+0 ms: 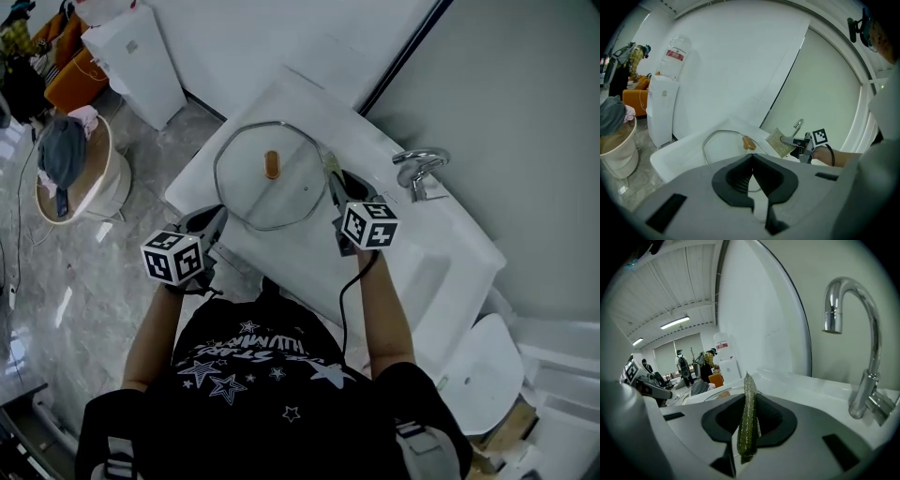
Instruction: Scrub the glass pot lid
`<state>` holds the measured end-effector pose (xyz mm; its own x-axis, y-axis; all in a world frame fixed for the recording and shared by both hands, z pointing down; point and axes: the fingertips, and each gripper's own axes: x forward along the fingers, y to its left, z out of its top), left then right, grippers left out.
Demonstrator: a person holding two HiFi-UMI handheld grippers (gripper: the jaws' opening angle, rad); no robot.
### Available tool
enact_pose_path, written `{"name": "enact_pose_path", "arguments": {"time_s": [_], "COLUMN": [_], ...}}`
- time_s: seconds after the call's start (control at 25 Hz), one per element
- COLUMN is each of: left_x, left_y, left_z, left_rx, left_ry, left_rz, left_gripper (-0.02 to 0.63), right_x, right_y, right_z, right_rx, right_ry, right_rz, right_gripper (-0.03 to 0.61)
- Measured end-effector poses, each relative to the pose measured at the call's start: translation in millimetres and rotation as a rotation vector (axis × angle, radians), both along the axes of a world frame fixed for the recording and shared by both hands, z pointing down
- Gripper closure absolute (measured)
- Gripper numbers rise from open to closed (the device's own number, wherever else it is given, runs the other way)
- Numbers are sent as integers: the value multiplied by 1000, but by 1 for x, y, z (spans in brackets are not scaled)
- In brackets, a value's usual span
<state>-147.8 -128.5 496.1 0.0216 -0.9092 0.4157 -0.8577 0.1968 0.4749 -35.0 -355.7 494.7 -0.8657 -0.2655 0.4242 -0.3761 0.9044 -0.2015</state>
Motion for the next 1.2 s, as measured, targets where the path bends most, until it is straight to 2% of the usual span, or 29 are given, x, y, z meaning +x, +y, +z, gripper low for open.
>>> {"name": "enact_pose_path", "arguments": {"time_s": [0.4,0.68,1.2], "left_x": [-7,-12,-8], "left_y": [-4,-5,-8], "left_z": [12,15,23], "left_rx": [-48,-53,-48], "left_ry": [-11,-3,29], "left_rz": [-60,-89,-96], "left_gripper": [606,606,606], "right_x": [-53,-70,-63], "right_y": [-33,-38,-5], "right_z": [30,52,51], "right_rx": [98,222,215], "right_ry": [67,113,105], "right_rz": [-122,-184,-233], "right_gripper": [508,508,505]}}
